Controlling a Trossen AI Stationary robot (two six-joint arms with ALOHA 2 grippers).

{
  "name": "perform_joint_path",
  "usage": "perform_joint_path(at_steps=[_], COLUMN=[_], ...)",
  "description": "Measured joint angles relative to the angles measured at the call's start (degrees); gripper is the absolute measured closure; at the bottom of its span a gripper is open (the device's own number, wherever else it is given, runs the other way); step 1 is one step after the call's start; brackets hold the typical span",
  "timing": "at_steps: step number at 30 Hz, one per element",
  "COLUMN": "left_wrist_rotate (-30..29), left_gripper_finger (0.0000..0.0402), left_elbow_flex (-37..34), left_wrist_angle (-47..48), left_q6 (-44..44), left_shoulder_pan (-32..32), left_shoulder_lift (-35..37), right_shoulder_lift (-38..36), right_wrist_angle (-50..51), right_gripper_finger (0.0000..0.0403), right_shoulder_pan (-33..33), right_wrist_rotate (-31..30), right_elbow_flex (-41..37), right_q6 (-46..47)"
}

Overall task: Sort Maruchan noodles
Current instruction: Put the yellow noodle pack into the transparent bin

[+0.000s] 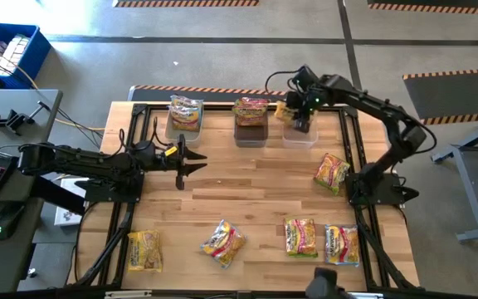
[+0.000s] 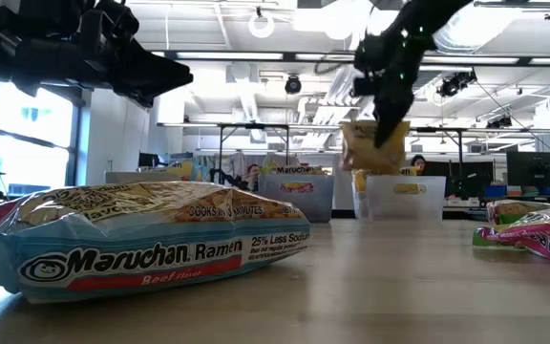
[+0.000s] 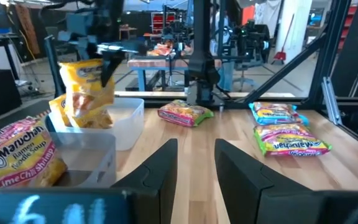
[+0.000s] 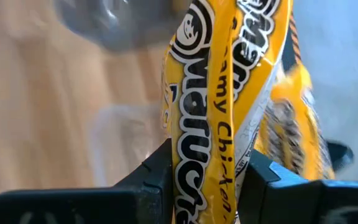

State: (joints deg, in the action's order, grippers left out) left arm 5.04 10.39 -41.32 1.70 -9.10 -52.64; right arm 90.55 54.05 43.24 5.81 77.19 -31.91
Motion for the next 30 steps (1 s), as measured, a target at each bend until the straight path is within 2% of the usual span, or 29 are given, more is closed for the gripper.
perform_joint_path(at_steps=[8,30], left_wrist_rotate=[0.0,-0.08], left_gripper_finger=[0.0303,0.0303], left_elbow_flex=[-0.02,-0.02], left_wrist_angle=[1.28,1.3], left_q6=[-0.08,0.35], left_shoulder_pan=[0.0,0.0], left_shoulder_lift=[0.0,0.0], right_shoulder_lift=[4.7,5.93], right_wrist_angle=[1.2,4.28], right_gripper_finger=[0.0309,0.0309], right_shoulder_pan=[4.17,2.46], right_wrist_rotate=[-4.4,-7.63], right_elbow_flex=[-0.04,-0.07], right_q6=[-5.74,-6.53])
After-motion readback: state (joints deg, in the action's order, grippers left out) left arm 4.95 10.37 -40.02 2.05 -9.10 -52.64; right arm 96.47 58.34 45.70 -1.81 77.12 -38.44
